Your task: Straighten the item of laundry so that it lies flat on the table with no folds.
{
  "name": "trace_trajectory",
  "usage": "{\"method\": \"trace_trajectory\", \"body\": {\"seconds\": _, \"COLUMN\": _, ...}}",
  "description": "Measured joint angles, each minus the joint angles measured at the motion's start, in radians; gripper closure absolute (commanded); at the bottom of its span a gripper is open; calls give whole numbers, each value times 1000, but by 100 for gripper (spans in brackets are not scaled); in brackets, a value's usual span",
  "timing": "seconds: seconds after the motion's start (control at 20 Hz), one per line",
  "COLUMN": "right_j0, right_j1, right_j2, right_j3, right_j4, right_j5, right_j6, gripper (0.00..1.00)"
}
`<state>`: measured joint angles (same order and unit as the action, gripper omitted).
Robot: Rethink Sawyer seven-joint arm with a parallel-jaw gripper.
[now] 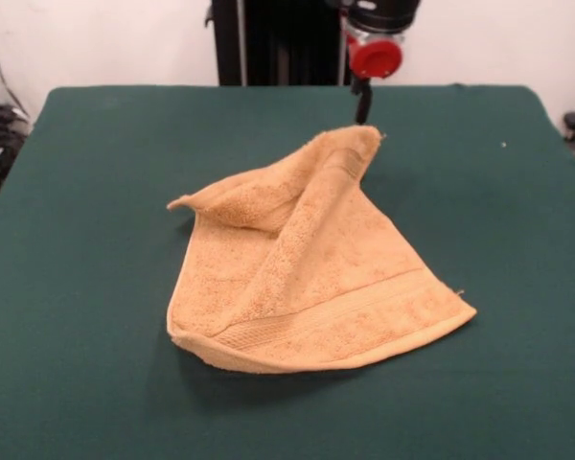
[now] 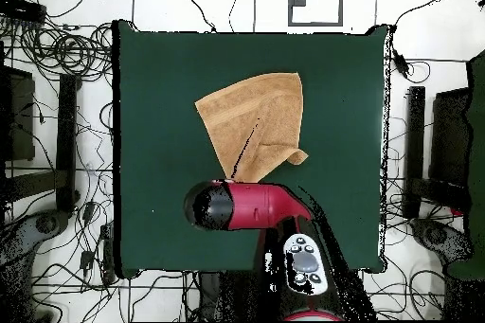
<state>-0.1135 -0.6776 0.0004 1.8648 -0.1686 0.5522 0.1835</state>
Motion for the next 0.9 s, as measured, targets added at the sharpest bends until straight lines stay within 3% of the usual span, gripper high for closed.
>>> {"method": "trace_trajectory", "body": {"seconds": 0.35, "right_j0": -77, "right_j1": 32, "right_j2": 13, "right_j3": -169, "right_j4": 46, "right_j5": 101, "right_j6": 0, "gripper": 0}}
{"method": "trace_trajectory", "body": {"seconds": 0.9, "right_j0": -101, "right_j1": 134, "right_j2": 21, "right_j3": -477, "right_j4": 107, "right_j5": 131, "right_j6": 0, "gripper": 0}}
